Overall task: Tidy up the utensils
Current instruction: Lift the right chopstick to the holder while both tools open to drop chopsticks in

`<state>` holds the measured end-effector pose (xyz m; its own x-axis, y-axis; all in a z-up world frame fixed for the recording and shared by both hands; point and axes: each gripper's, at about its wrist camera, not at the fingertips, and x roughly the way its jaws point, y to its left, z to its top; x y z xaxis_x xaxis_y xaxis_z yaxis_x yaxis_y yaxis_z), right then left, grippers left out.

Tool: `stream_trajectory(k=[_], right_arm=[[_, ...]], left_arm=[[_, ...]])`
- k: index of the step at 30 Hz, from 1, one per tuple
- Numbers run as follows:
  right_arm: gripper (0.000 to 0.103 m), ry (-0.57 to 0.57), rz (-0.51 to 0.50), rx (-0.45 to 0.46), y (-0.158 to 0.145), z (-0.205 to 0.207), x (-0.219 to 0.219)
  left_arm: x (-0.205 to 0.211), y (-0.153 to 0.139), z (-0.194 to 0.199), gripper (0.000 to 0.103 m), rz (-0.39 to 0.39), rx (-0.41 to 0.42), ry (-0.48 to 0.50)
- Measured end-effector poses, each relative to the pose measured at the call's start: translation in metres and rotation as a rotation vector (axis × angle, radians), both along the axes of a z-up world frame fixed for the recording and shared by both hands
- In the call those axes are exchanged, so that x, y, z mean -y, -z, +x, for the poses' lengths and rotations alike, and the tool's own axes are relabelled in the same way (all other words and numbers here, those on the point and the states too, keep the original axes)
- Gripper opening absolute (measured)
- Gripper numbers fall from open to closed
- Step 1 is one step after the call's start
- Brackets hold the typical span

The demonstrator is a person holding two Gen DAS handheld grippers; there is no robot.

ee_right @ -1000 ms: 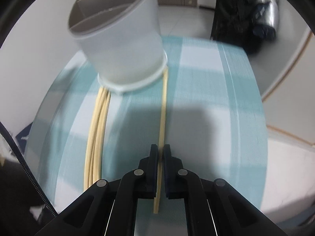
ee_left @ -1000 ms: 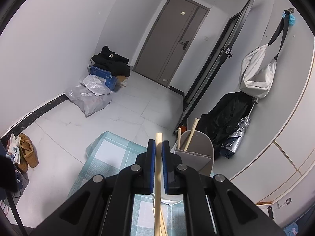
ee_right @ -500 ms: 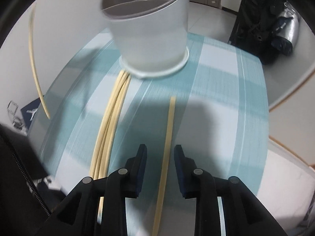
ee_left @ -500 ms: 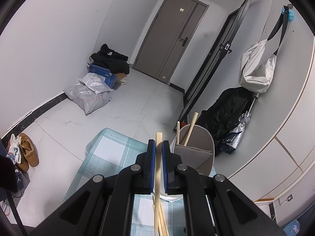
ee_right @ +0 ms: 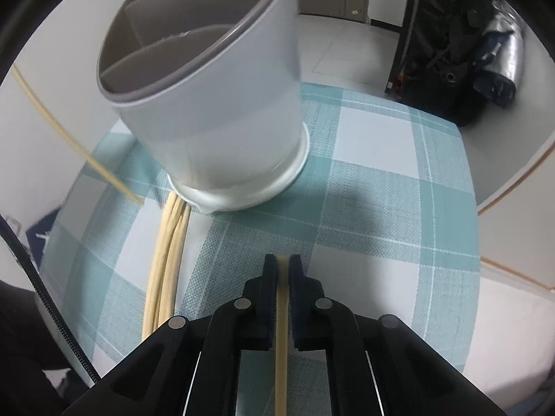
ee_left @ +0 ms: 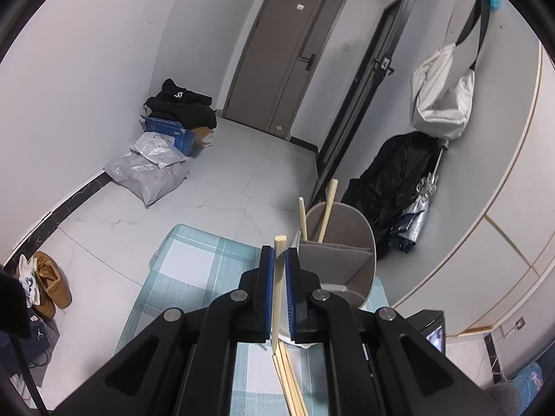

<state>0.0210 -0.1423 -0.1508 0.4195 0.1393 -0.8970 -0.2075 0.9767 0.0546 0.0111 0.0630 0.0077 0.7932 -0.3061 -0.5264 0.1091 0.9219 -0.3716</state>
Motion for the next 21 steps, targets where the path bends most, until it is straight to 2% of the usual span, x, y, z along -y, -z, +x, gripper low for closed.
stream_trajectory(k=[5, 16, 21], right_arm=[[0.006, 0.018, 0.119, 0.089, -0.026, -0.016, 0.013], [0.006, 0.016, 0.353, 0.363, -0.108, -0.042, 0.034], [0.006, 0.006, 0.397, 0.449, -0.129, -0.035, 0.044]], left_arm=[[0.009, -0.008, -0.005, 0.003, 0.043, -0.004, 0.05], [0.025, -0.042, -0.019, 0.003, 0.09, 0.014, 0.141], [0.032, -0.067, -0.018, 0.003, 0.093, 0.041, 0.18]])
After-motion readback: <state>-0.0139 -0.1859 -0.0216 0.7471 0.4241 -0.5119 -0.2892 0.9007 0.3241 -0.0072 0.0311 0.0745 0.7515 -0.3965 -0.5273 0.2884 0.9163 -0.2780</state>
